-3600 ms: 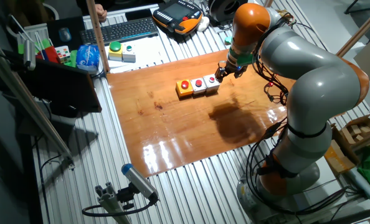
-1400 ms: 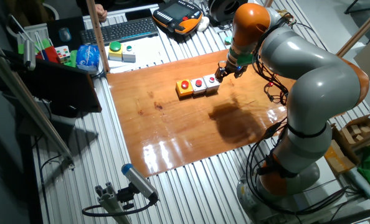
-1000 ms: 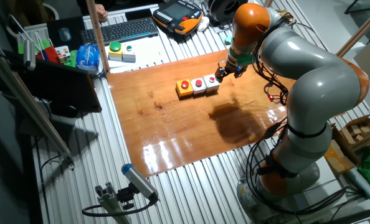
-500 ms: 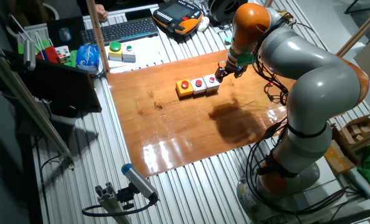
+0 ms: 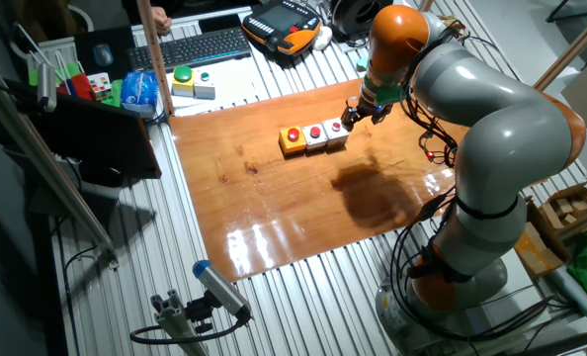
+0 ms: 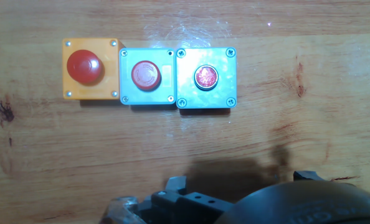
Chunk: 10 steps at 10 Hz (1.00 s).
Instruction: Press three buttons from left to right in sequence
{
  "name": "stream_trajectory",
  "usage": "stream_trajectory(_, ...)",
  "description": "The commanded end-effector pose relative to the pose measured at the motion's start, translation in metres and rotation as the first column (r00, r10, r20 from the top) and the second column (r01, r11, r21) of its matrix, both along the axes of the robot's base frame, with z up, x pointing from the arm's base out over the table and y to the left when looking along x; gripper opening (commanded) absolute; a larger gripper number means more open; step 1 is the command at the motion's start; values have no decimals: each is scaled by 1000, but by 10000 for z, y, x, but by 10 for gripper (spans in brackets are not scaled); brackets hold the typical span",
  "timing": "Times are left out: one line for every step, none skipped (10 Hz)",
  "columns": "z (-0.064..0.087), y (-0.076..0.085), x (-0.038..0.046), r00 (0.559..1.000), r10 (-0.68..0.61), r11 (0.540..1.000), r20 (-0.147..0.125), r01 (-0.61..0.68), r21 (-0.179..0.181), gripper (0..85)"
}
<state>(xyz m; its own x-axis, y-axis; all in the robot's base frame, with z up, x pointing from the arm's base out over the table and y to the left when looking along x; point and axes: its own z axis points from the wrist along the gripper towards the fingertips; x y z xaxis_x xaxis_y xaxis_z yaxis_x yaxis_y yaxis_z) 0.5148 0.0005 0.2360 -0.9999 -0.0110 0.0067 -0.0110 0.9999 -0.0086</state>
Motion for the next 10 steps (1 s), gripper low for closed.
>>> stream_trajectory(-1,2,2,950,16,986,-311,-67,-154,10)
stream_trajectory(-1,3,2,950,16,986,-311,-67,-154,10)
stream_trajectory(-2,2,1,951,18,986,-310,-69,-154,10)
stream_trajectory(-2,2,1,950,19,986,-310,-70,-153,10)
stream_trajectory(-2,2,1,950,22,986,-311,-73,-152,10)
stream_trajectory(-2,2,1,949,27,986,-313,-77,-151,10)
stream_trajectory(-2,2,1,948,33,985,-315,-83,-149,10)
stream_trajectory(-2,2,1,948,39,985,-316,-89,-147,10)
stream_trajectory(-2,2,0,948,42,985,-315,-92,-146,10)
stream_trajectory(-3,3,-2,947,48,985,-316,-98,-144,10)
